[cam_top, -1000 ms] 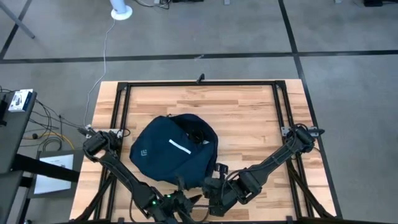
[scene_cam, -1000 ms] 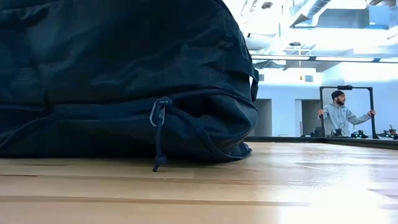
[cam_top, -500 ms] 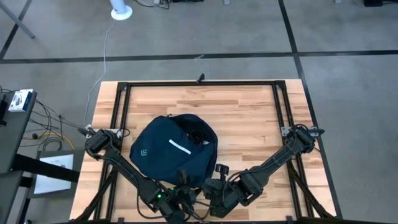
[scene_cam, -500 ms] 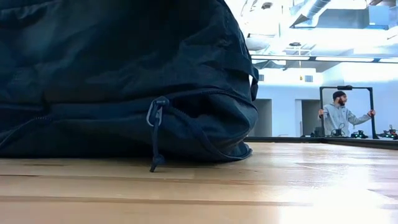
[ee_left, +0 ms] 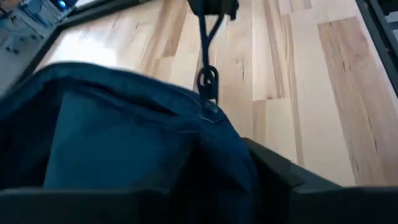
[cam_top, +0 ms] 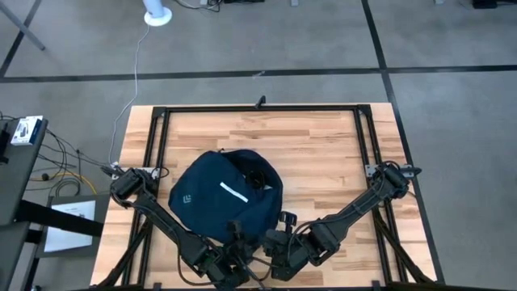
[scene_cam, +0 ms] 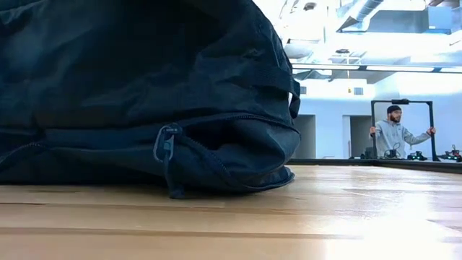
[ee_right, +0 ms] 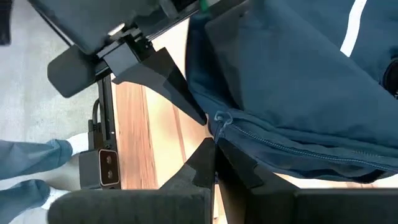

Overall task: Unpack backpack
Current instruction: Close the blue backpack

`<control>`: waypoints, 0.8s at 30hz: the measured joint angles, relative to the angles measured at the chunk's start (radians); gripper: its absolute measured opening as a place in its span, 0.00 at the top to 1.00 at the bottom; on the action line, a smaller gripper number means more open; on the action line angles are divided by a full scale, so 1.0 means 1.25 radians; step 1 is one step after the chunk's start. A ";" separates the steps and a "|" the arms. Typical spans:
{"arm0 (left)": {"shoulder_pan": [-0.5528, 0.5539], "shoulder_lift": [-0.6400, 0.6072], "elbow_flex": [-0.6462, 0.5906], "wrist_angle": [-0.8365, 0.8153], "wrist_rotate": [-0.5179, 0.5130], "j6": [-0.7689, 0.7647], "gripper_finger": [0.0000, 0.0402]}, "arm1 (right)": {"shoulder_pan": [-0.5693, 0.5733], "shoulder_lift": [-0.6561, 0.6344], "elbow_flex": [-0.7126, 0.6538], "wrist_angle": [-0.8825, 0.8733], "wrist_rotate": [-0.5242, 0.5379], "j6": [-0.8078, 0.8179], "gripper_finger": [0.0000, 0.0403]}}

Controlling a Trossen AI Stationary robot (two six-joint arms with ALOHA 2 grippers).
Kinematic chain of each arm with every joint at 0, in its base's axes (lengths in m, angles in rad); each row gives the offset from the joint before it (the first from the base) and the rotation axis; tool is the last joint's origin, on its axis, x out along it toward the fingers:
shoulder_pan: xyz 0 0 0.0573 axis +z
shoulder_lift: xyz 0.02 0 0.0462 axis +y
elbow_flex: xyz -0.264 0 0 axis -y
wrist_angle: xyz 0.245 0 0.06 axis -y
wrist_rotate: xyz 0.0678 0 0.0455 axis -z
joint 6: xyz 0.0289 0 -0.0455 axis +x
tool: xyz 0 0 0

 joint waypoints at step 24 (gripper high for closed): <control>-0.079 0.000 0.155 -0.308 -0.006 -0.094 1.00 | -0.016 0.000 0.003 -0.198 0.023 0.062 1.00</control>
